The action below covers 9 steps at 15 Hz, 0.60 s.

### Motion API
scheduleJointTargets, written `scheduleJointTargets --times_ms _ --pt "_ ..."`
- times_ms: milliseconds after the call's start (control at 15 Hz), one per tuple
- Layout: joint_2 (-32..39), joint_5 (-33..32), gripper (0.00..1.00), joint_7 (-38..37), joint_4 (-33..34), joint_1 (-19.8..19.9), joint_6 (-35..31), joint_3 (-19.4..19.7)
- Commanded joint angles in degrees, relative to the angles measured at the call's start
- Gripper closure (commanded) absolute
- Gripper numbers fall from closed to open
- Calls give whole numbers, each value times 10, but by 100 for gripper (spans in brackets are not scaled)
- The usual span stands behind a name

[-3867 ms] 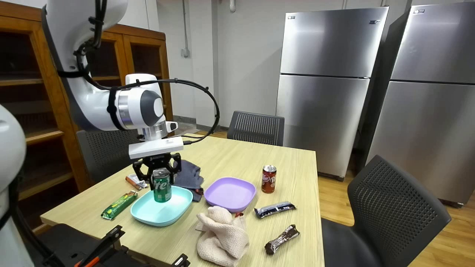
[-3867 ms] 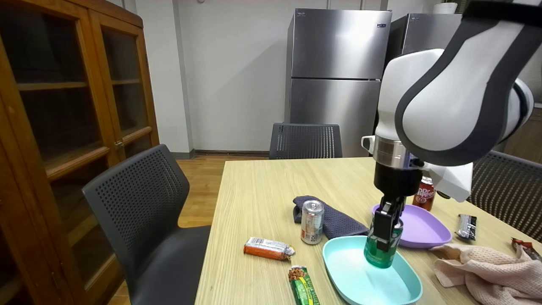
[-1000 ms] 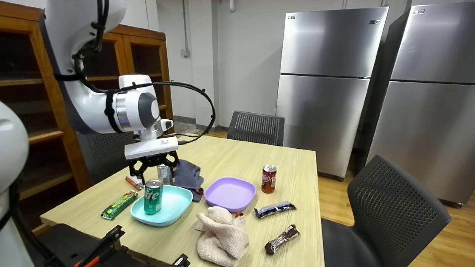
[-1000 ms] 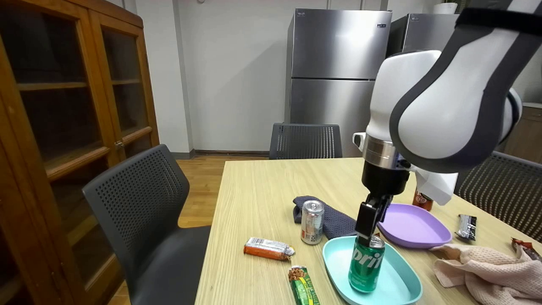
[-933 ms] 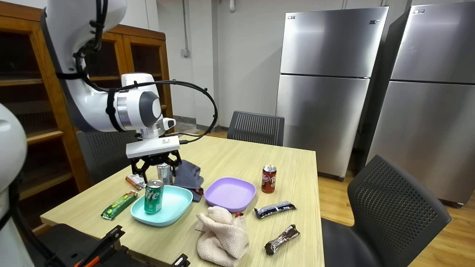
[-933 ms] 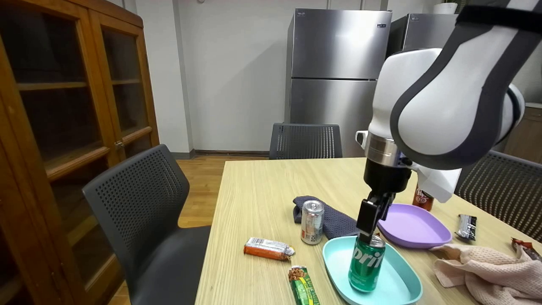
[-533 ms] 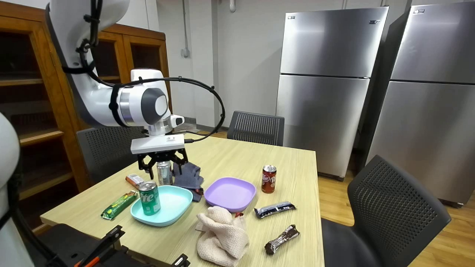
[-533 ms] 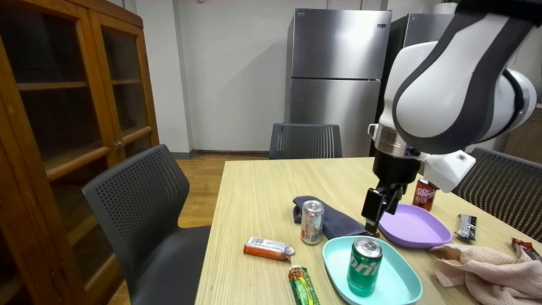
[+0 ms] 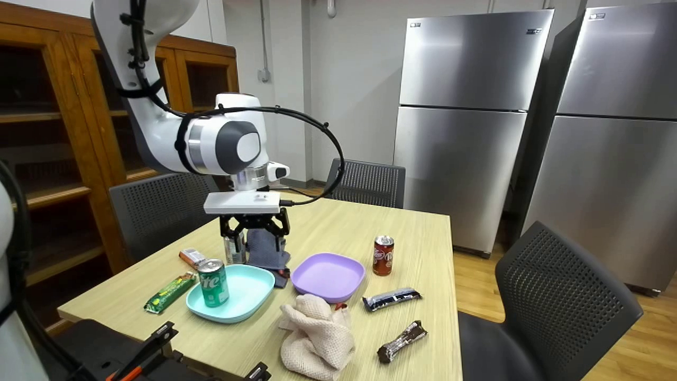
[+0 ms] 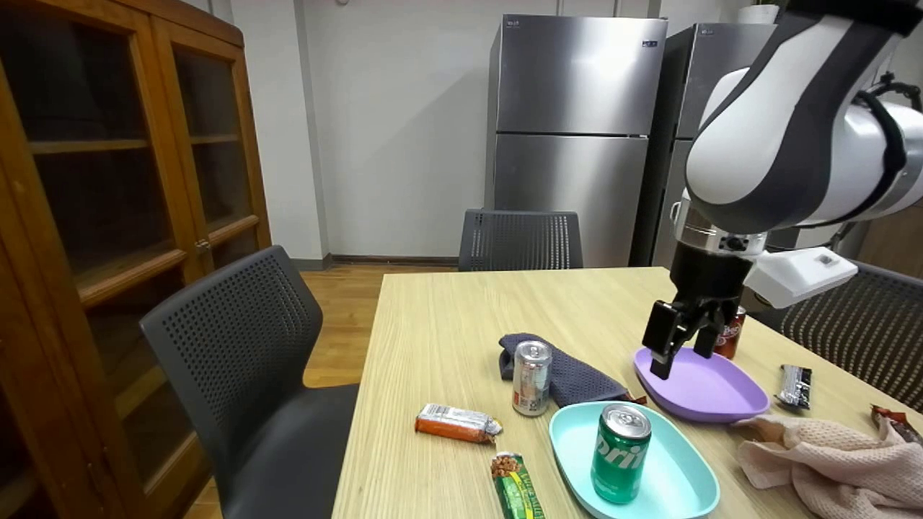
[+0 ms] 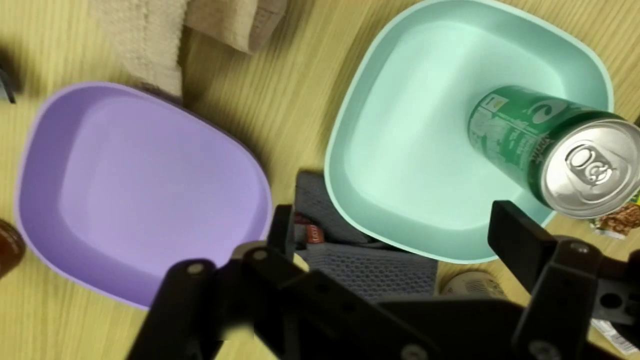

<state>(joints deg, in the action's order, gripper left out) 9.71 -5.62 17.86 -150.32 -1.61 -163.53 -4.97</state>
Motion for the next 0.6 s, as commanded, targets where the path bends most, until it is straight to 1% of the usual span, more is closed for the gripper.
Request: scheduleJointTargets --times_ms 0,200,533 --pt "-18 18 0 -5 6 29 27 19" --pt "-17 9 0 -15 13 46 30 50" --pt "-8 21 0 3 25 91 25 88"
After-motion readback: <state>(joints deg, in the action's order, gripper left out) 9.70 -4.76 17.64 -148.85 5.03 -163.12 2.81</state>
